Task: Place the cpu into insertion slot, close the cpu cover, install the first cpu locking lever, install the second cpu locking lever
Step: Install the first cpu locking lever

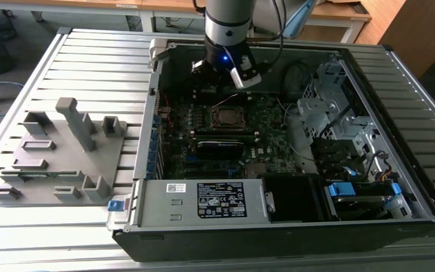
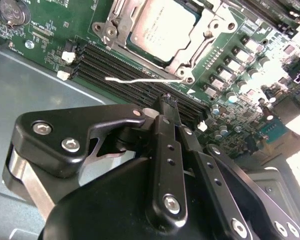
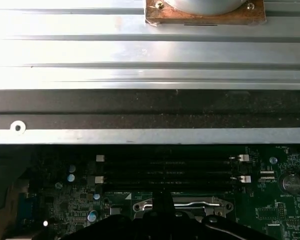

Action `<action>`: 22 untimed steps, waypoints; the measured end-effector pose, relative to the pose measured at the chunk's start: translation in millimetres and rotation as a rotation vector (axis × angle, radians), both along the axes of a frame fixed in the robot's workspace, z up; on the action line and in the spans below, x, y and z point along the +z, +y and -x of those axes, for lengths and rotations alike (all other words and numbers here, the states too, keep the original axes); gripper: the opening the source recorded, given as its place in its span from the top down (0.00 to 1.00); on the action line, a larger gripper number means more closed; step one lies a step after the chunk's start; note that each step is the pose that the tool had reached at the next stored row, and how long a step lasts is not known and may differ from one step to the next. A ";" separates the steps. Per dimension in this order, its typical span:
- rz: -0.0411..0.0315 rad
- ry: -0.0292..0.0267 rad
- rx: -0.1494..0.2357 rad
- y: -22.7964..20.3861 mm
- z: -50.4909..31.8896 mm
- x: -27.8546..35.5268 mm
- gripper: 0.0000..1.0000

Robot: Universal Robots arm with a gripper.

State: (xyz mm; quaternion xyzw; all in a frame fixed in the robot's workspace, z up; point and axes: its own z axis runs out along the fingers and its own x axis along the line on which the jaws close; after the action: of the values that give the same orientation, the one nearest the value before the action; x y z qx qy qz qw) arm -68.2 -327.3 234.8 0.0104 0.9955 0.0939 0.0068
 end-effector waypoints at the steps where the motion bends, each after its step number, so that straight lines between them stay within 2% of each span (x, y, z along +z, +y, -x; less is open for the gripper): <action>1: 0.0044 0.0000 -0.001 0.1 -0.3 -0.2 0.89; 2: 0.0087 0.0000 -0.004 0.2 -0.5 -0.5 0.89; 4: 0.0118 -0.0001 -0.019 0.2 -1.0 -1.1 0.89; 11: 0.0123 0.0004 -0.081 0.2 -2.2 -3.4 0.89; 22: 0.0121 0.0004 -0.085 0.2 -2.3 -3.6 0.89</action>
State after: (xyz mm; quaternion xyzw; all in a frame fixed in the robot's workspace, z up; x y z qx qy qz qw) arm -65.8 -327.1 231.2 0.0527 0.9947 0.0875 0.0107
